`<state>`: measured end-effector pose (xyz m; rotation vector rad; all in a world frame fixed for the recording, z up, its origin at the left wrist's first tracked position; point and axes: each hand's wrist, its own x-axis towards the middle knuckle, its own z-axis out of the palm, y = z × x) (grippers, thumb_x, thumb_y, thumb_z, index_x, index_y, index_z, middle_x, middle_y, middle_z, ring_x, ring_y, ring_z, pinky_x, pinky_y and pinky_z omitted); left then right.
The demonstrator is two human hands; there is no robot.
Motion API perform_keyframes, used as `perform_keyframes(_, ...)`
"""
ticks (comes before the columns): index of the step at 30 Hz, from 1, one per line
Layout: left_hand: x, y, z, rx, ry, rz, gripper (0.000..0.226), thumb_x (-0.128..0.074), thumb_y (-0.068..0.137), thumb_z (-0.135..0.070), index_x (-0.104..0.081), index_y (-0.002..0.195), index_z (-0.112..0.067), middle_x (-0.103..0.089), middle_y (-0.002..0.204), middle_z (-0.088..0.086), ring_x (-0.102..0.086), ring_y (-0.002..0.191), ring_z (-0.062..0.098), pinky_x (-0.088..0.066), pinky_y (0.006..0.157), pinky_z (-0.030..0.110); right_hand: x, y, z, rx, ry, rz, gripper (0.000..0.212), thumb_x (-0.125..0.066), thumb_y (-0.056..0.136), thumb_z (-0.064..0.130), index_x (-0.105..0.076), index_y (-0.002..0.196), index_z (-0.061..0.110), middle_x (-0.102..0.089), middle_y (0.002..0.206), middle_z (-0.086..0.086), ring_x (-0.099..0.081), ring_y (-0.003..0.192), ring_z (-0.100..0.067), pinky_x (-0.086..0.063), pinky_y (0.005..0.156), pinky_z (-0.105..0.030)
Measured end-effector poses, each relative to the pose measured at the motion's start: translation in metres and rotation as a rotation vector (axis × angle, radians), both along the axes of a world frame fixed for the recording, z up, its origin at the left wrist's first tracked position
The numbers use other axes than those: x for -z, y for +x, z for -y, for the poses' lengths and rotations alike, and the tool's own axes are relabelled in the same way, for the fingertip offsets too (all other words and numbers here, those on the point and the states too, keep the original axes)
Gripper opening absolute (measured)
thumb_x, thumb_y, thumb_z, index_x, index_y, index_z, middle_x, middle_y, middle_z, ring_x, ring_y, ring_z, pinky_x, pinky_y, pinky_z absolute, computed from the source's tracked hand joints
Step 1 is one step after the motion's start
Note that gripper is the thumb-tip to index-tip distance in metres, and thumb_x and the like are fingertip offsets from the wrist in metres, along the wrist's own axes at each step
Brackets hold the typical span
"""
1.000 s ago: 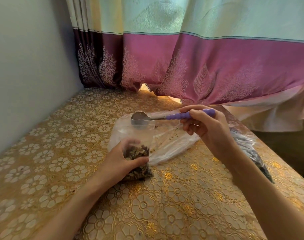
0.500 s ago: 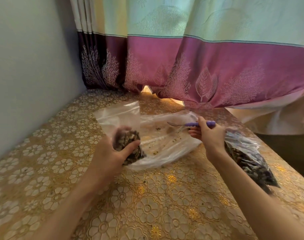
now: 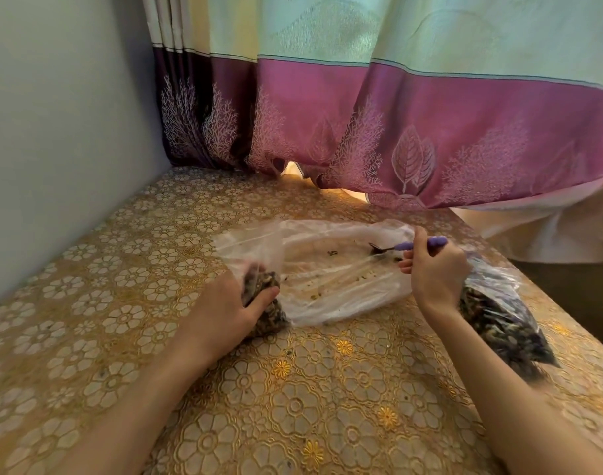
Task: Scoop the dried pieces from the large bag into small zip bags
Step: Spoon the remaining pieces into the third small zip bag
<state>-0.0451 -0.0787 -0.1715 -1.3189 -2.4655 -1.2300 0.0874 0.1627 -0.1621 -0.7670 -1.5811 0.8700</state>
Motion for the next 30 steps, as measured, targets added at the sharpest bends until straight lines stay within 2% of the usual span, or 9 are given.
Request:
perform_keyframes(2,-0.001,0.001,0.0,-0.012,-0.005,0.003,0.043,-0.056,0.082,-0.045,-0.06,0.097,-0.005,-0.067,0.078,0.016,-0.063,0.067,0.03,-0.05,0.054,0.048,-0.001,0.003,0.0,-0.005,0.034,0.021,0.033,-0.05,0.096,0.033,-0.062,0.067,0.023,-0.067,0.064,0.005,-0.062,0.048,-0.003,-0.051,0.048,-0.016)
perform_keyframes(4,-0.004,0.003,0.0,-0.014,-0.001,0.006,0.041,-0.058,0.083,-0.043,-0.06,0.096,-0.004,-0.067,0.077,0.014,-0.064,0.068,0.028,-0.052,0.055,0.046,-0.001,0.003,0.001,-0.004,0.077,0.086,0.03,-0.051,0.096,0.032,-0.06,0.067,0.028,-0.067,0.065,0.004,-0.062,0.05,-0.002,-0.05,0.05,-0.014)
perform_keyframes(8,-0.013,0.014,0.004,0.083,0.062,0.051,0.024,-0.063,0.082,-0.035,-0.058,0.1,-0.021,-0.064,0.078,-0.01,-0.063,0.07,0.002,-0.053,0.052,0.02,-0.001,-0.003,0.001,-0.11,0.02,0.118,0.022,-0.054,0.095,0.026,-0.066,0.078,0.019,-0.071,0.078,-0.002,-0.062,0.055,-0.002,-0.048,0.05,-0.01)
perform_keyframes(11,-0.029,0.027,0.008,0.202,0.24,0.333,0.02,-0.062,0.074,-0.037,-0.059,0.091,-0.027,-0.069,0.073,-0.005,-0.067,0.073,0.001,-0.052,0.053,0.015,-0.005,-0.013,-0.001,-0.21,-0.065,0.151,0.023,-0.054,0.095,0.025,-0.069,0.091,0.008,-0.07,0.079,0.002,-0.062,0.053,0.001,-0.047,0.051,-0.009)
perform_keyframes(13,-0.04,0.034,0.01,0.296,0.306,0.472,0.024,-0.06,0.071,-0.037,-0.06,0.091,-0.025,-0.072,0.082,-0.008,-0.068,0.076,0.004,-0.051,0.056,0.014,-0.01,-0.02,0.001,-0.299,-0.107,0.18,0.024,-0.053,0.095,0.022,-0.07,0.093,0.006,-0.071,0.082,0.002,-0.064,0.059,-0.004,-0.053,0.056,-0.016)
perform_keyframes(16,-0.049,0.038,0.015,0.361,0.335,0.502,0.026,-0.06,0.07,-0.038,-0.062,0.093,-0.026,-0.07,0.09,-0.008,-0.068,0.082,0.007,-0.052,0.06,0.014,-0.018,-0.027,0.009,-0.445,-0.106,0.198,0.024,-0.053,0.096,0.02,-0.069,0.079,0.02,-0.074,0.085,0.0,-0.065,0.068,-0.012,-0.055,0.061,-0.025)
perform_keyframes(23,-0.06,0.026,0.025,0.285,0.459,0.518,0.019,-0.06,0.07,-0.036,-0.064,0.089,-0.035,-0.07,0.084,-0.015,-0.066,0.078,0.001,-0.049,0.058,0.01,-0.024,-0.029,0.021,-0.691,-0.127,0.295,0.037,-0.051,0.096,0.022,-0.071,0.065,0.024,-0.074,0.076,0.005,-0.066,0.07,-0.008,-0.049,0.062,-0.023)
perform_keyframes(26,-0.063,0.017,0.028,0.221,0.58,0.539,0.014,-0.061,0.069,-0.032,-0.067,0.079,-0.041,-0.071,0.078,-0.012,-0.068,0.072,0.004,-0.05,0.055,0.012,-0.027,-0.027,0.027,-0.79,-0.166,0.314,0.032,-0.05,0.097,0.025,-0.071,0.074,0.02,-0.074,0.077,0.004,-0.068,0.074,-0.01,-0.05,0.067,-0.026)
perform_keyframes(30,-0.058,0.001,0.031,0.144,0.614,0.576,0.014,-0.064,0.068,-0.035,-0.068,0.082,-0.037,-0.07,0.076,-0.012,-0.067,0.073,0.005,-0.05,0.057,0.014,-0.031,-0.025,0.031,-0.935,-0.197,0.351,0.029,-0.048,0.097,0.028,-0.069,0.095,0.008,-0.074,0.089,-0.007,-0.068,0.081,-0.017,-0.052,0.068,-0.026)
